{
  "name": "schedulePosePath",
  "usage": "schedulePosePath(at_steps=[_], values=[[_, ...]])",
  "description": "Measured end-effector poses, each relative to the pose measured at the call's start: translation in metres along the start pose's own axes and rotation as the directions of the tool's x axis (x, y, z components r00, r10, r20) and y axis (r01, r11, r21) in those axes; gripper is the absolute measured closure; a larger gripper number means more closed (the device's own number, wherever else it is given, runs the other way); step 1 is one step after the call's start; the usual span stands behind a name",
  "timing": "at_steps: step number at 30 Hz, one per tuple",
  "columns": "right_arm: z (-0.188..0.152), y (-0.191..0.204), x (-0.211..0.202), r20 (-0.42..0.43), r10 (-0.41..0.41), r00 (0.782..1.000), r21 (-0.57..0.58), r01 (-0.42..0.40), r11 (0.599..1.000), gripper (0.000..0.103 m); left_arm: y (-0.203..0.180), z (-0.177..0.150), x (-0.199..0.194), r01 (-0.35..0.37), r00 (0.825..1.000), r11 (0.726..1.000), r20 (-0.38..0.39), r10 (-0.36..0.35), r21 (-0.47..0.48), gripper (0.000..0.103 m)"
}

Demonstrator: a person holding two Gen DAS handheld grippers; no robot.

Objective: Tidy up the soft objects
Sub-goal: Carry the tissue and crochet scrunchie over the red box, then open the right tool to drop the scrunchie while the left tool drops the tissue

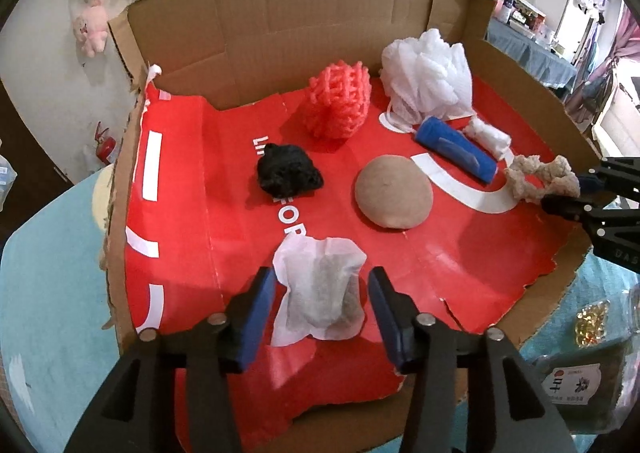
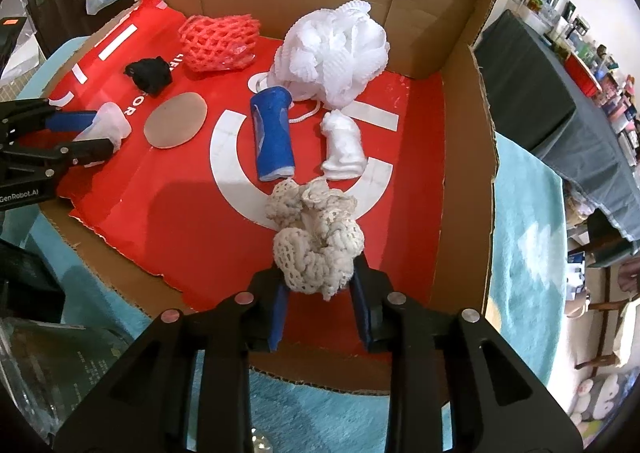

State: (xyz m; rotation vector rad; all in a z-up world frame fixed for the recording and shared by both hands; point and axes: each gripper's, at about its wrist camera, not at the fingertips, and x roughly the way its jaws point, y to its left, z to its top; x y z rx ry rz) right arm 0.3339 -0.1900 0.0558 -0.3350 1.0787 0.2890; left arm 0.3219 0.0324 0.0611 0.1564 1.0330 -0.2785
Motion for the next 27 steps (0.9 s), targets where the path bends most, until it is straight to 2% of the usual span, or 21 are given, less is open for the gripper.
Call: schedulePosePath(at_steps=[5,7,9,11,12,15,20,27], values=[[-0.001,-0.003,-0.005,0.004,0.017,1.0,0.022,-0.017,1.0,0.076,-0.007,-0.002,-0.014,0.005,0.999,1.0,0.047,-0.006,0.025,0.032],[-0.002,-0.003,-0.008,0.006,0.015,1.0,0.026,-0.015,1.0,0.076,-0.009,-0.004,-0.022,-0.015,0.997,0.999,0.07,0.013,0.033,0.023],[-0.003,-0.003,-0.011,0.009,0.015,1.0,0.03,-0.015,0.999,0.073,-0.01,-0.005,-0.031,-0.023,0.995,0.999,0.098,0.02,0.036,0.021],[-0.005,-0.003,-0.017,0.02,0.015,1.0,0.037,-0.015,0.999,0.051,-0.01,-0.007,-0.04,-0.022,0.993,0.999,0.114,0.019,0.032,0.02],[-0.006,-0.002,-0.021,0.036,0.014,0.999,0.035,-0.015,0.999,0.031,-0.009,-0.008,-0.044,-0.022,0.992,0.999,0.124,0.019,0.025,0.019],[-0.009,0.003,-0.034,0.076,-0.017,0.997,0.017,0.016,1.0,0.029,-0.007,-0.01,-0.054,-0.018,0.988,1.0,0.155,0.017,0.002,0.017],[-0.015,0.005,-0.056,0.112,-0.013,0.994,0.037,0.009,0.999,0.029,-0.008,-0.016,-0.082,-0.01,0.975,0.999,0.221,0.017,-0.036,0.009],[-0.032,0.013,-0.097,0.191,-0.026,0.981,0.057,0.016,0.998,0.029,-0.018,-0.04,-0.13,-0.012,0.943,0.998,0.332,0.034,-0.066,0.001]])
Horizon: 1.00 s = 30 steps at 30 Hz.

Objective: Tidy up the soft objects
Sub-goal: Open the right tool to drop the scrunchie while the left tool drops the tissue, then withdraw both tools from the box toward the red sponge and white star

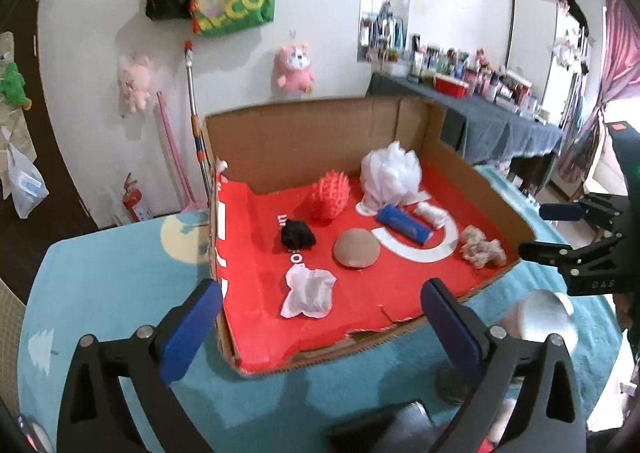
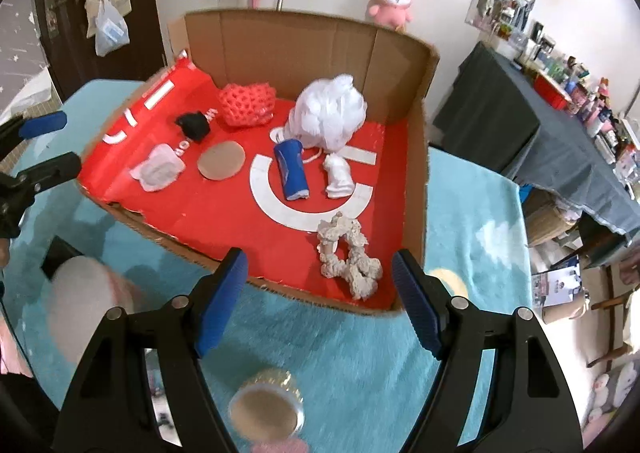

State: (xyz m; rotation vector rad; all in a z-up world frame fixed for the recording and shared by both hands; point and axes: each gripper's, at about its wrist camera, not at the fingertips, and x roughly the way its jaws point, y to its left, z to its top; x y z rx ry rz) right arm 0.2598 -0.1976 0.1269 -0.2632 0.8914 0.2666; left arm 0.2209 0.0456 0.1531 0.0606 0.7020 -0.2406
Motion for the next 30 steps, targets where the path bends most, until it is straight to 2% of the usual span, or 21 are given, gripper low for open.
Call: schedulePosePath(at_steps=[6,16,20,24,30], values=[[-0.018,-0.005,-0.051,0.111,0.029,0.993,0.096,-0.04,0.995,0.029,-0.012,-0.012,-0.045,0.028,0.997,0.999,0.077,-0.025,-0.043,0.0],[-0.068,0.013,-0.123,0.274,0.0,0.962,0.113,-0.032,0.993,0.024,-0.04,-0.056,-0.105,0.002,0.98,0.999,0.201,0.009,-0.052,0.0],[-0.102,0.024,-0.143,0.347,-0.008,0.938,0.138,-0.043,0.989,0.024,-0.052,-0.08,-0.118,0.009,0.97,0.998,0.244,0.007,-0.064,0.0],[-0.128,0.031,-0.156,0.419,-0.033,0.908,0.164,-0.04,0.986,0.015,-0.067,-0.1,-0.128,-0.015,0.954,0.998,0.298,0.033,-0.06,0.0],[-0.158,0.049,-0.158,0.477,-0.08,0.875,0.168,-0.001,0.986,0.014,-0.083,-0.121,-0.135,-0.02,0.931,0.998,0.361,0.041,-0.063,0.0]])
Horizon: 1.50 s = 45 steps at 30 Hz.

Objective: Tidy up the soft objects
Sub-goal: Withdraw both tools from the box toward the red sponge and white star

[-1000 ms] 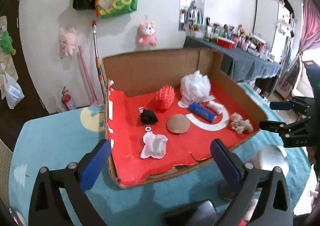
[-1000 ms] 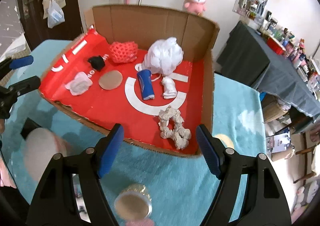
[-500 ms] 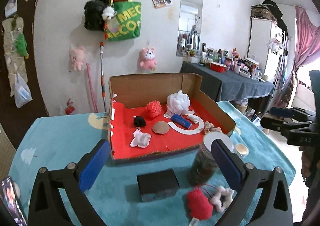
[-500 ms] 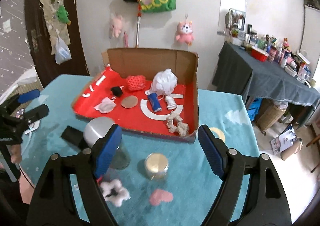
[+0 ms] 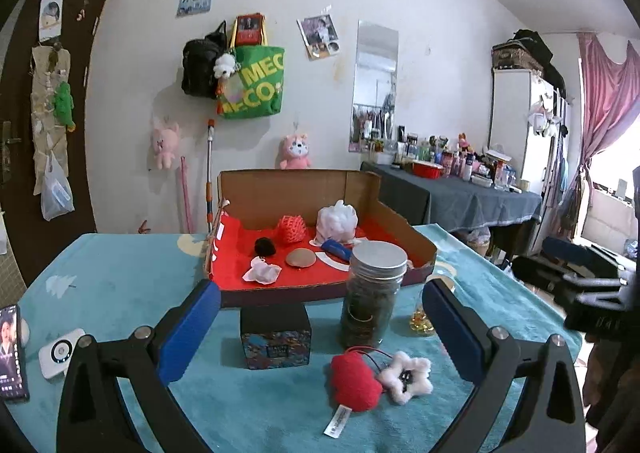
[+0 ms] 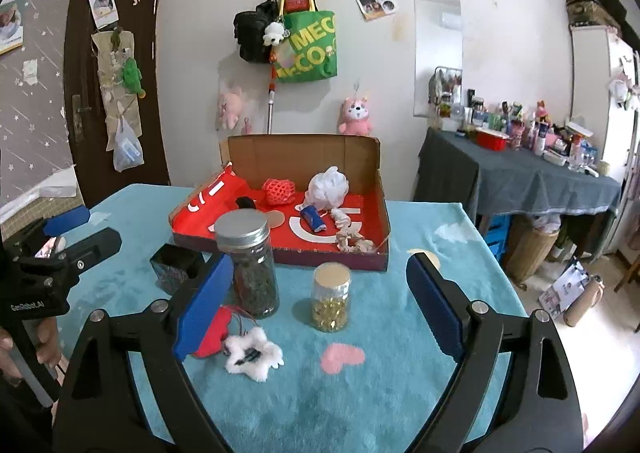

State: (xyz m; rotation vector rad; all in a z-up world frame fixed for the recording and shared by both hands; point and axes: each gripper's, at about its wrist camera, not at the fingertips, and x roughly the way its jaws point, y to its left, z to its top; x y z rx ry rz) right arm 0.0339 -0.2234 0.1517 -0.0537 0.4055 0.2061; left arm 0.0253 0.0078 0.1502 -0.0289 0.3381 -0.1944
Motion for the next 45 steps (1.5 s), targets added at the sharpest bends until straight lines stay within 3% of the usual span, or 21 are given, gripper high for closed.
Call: schedulePosePath(at_steps=[3,12,19,45], values=[[-0.015,0.006,-0.003,0.023,-0.026,0.999,-0.016,0.026,1.0,0.013,-0.007,-0.011,0.0,-0.008,1.0,1.0,0.015,0.008,0.016,0.0],[-0.058,0.004,0.007,-0.008,-0.062,0.998,0.017,0.063,0.998,0.013,-0.011,-0.053,0.017,-0.024,0.998,0.999,-0.065,0.022,-0.033,0.0],[-0.082,0.005,0.02,-0.035,-0.103,0.994,0.006,0.103,0.995,0.013,-0.016,-0.076,0.027,-0.022,0.993,1.0,-0.117,0.02,-0.017,0.0],[-0.114,0.004,0.048,-0.146,-0.074,0.987,0.05,0.082,0.995,0.013,-0.008,-0.097,0.045,-0.027,0.975,0.999,-0.223,0.022,-0.02,0.0]])
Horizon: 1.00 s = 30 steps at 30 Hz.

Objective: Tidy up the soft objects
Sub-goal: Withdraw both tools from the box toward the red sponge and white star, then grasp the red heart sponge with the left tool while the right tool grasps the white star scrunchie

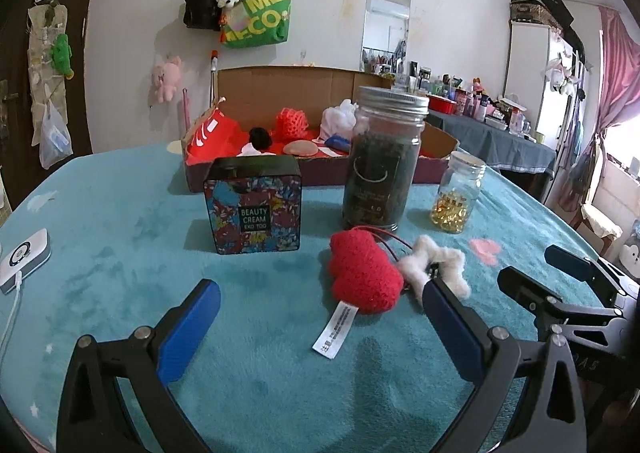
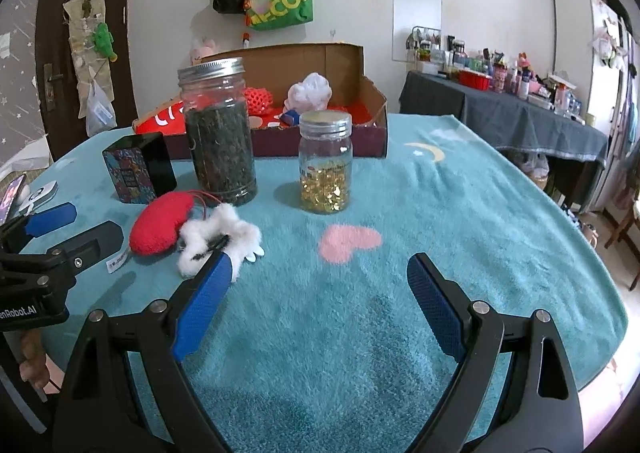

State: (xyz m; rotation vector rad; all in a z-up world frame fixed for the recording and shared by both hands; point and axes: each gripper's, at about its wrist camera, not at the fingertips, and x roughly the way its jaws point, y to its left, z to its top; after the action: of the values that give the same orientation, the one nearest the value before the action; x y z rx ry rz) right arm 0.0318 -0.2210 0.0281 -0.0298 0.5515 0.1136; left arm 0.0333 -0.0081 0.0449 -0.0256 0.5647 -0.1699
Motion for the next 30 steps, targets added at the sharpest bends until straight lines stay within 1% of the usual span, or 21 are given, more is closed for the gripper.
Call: schedulePosePath(at_steps=[4,9,12,16,18,21,23,27,28,30], values=[[0.002,0.0,0.003,-0.012,0.002,1.0,-0.008,-0.002,1.0,0.013,-0.001,0.004,0.003,0.017,1.0,1.0,-0.021,-0.017,0.009,0.0],[0.01,0.0,0.014,-0.069,0.068,0.995,-0.017,-0.07,0.997,0.013,-0.001,0.011,0.013,0.057,0.995,0.998,-0.089,-0.053,0.035,0.0],[0.016,-0.002,0.024,-0.116,0.134,0.984,-0.007,-0.135,0.991,0.013,0.001,0.017,0.018,0.082,0.99,0.996,-0.122,-0.077,0.044,0.0],[0.021,0.002,0.035,-0.164,0.169,0.972,-0.027,-0.176,0.984,0.013,0.003,0.026,0.031,0.103,0.981,0.993,-0.172,-0.092,0.061,0.0],[0.024,0.006,0.04,-0.198,0.204,0.959,-0.029,-0.214,0.976,0.013,0.004,0.029,0.038,0.102,0.977,0.992,-0.195,-0.087,0.069,0.0],[0.027,0.013,0.047,-0.239,0.245,0.94,-0.031,-0.26,0.965,0.013,0.01,0.034,0.04,0.096,0.976,0.993,-0.201,-0.08,0.071,0.0],[0.029,0.02,0.052,-0.265,0.25,0.931,-0.053,-0.273,0.961,0.013,0.015,0.036,0.039,0.09,0.977,0.994,-0.198,-0.075,0.066,0.0],[0.032,0.037,0.067,-0.338,0.26,0.905,-0.097,-0.308,0.946,0.013,0.024,0.037,0.038,0.075,0.978,0.996,-0.199,-0.063,0.056,0.0],[0.032,0.041,0.07,-0.35,0.247,0.904,-0.109,-0.301,0.947,0.013,0.026,0.037,0.038,0.074,0.978,0.996,-0.202,-0.061,0.055,0.0],[0.032,0.047,0.073,-0.348,0.189,0.918,-0.157,-0.256,0.954,0.013,0.027,0.036,0.039,0.071,0.977,0.996,-0.205,-0.058,0.057,0.0]])
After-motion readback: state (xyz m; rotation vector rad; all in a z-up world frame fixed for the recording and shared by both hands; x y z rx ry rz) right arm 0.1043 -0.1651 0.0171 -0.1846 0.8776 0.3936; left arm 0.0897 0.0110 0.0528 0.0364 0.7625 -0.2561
